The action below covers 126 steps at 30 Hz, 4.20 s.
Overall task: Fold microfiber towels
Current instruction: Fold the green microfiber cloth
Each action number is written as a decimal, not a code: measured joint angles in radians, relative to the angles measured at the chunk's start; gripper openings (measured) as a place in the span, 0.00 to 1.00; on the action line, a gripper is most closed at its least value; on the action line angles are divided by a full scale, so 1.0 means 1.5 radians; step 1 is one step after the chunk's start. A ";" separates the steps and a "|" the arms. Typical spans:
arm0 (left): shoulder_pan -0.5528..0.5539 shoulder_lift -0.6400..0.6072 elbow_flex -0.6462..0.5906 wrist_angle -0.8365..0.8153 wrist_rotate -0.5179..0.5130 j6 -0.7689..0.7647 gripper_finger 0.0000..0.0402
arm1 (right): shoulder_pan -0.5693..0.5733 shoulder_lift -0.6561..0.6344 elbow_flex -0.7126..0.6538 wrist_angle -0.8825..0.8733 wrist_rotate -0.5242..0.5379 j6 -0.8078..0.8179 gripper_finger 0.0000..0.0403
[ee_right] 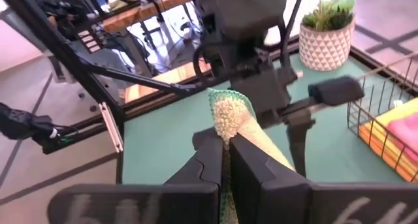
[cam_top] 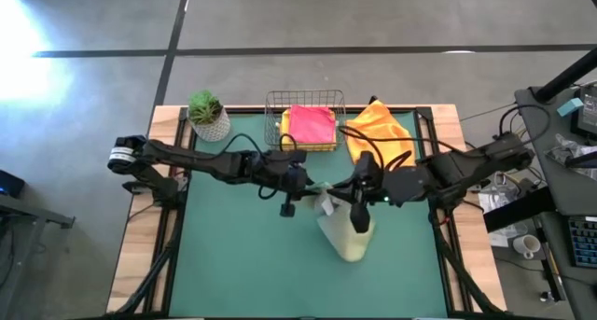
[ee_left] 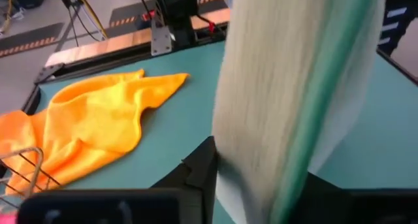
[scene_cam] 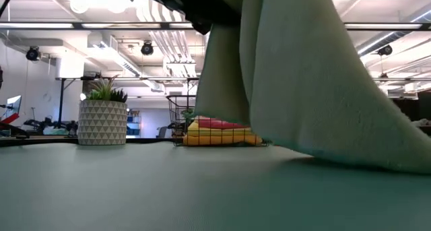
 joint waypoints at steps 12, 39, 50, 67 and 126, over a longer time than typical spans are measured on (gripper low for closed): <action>0.006 0.000 -0.058 -0.014 0.000 -0.001 0.11 | 0.014 -0.048 0.000 0.031 0.000 -0.061 0.02; 0.021 0.050 -0.061 0.045 0.042 0.000 0.25 | 0.015 -0.051 0.000 0.090 0.000 -0.099 0.02; 0.021 0.055 -0.061 0.047 0.028 0.007 0.05 | 0.015 -0.052 0.000 0.077 0.000 -0.098 0.02; 0.021 -0.142 -0.035 -0.314 -0.153 0.129 0.00 | 0.028 -0.047 -0.001 -0.045 0.000 -0.089 0.02; 0.026 -0.143 0.445 -0.816 -0.588 0.282 0.00 | -0.073 -0.070 -0.057 0.021 0.249 -0.455 0.02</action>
